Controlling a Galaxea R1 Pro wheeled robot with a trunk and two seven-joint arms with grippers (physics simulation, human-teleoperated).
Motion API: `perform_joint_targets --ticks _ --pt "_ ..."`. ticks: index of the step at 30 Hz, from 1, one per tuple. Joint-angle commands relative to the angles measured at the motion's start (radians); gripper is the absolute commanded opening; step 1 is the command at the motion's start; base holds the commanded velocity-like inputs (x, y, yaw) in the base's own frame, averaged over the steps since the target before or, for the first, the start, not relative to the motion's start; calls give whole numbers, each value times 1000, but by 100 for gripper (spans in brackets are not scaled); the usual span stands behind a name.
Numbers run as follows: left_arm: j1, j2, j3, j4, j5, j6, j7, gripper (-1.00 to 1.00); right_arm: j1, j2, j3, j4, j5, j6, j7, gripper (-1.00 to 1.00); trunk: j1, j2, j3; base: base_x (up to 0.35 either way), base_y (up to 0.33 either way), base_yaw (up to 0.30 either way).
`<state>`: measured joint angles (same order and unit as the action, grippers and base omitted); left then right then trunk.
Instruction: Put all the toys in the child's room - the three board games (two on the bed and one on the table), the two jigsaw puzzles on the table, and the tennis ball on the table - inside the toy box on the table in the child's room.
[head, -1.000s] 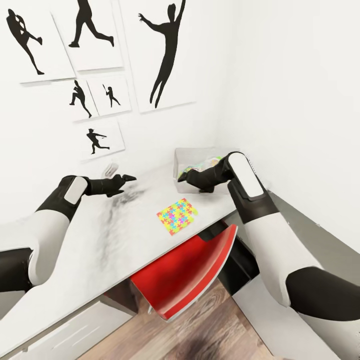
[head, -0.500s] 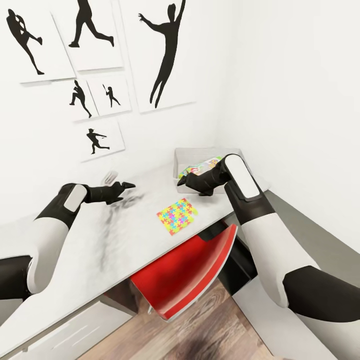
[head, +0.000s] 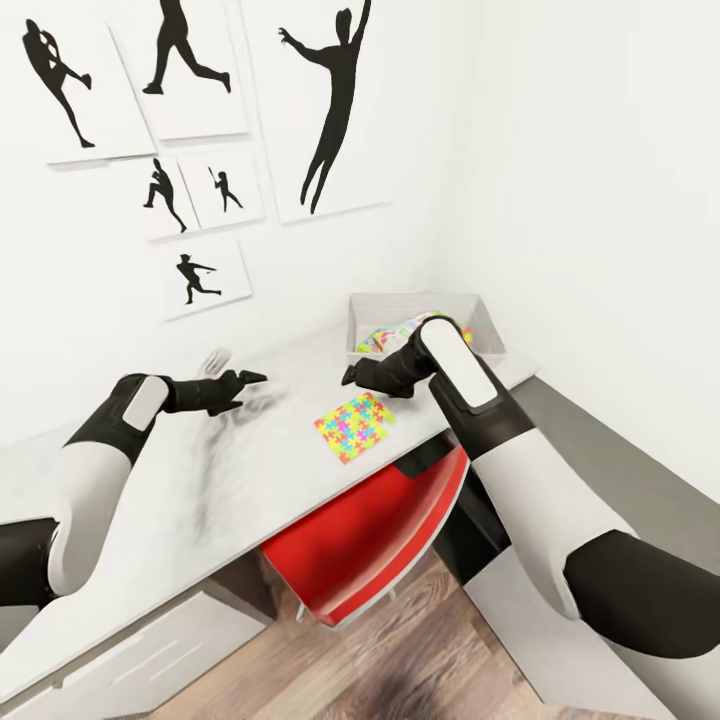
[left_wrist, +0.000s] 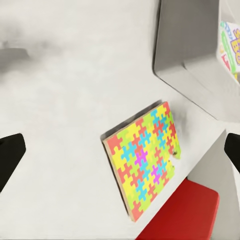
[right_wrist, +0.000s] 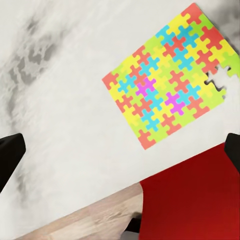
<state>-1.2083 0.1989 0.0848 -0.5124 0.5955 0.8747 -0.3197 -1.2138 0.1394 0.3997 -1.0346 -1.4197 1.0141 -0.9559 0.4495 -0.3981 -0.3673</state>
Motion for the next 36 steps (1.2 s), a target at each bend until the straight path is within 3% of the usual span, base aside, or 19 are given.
perform_joint_targets --ticks 1,8,16,20,36 --pt "1 2 5 0 -5 7 -5 100 -1 0 4 0 -9 -3 -10 100 1 -2 -2 -32 0 0" --pt "11 27 3 0 0 13 -23 100 1 0 32 1 6 -26 -10 100 1 -2 -2 -11 0 0" --pt "14 34 3 0 -4 19 -69 100 3 13 55 5 120 -67 -8 100 1 -2 -2 -7 35 0" --pt "19 35 3 0 -5 21 -73 100 4 17 56 6 148 -78 -8 100 1 -2 -2 10 22 0" --pt "27 46 3 0 -5 21 -76 100 9 18 56 45 162 -89 -6 100 1 -2 -2 58 43 0"
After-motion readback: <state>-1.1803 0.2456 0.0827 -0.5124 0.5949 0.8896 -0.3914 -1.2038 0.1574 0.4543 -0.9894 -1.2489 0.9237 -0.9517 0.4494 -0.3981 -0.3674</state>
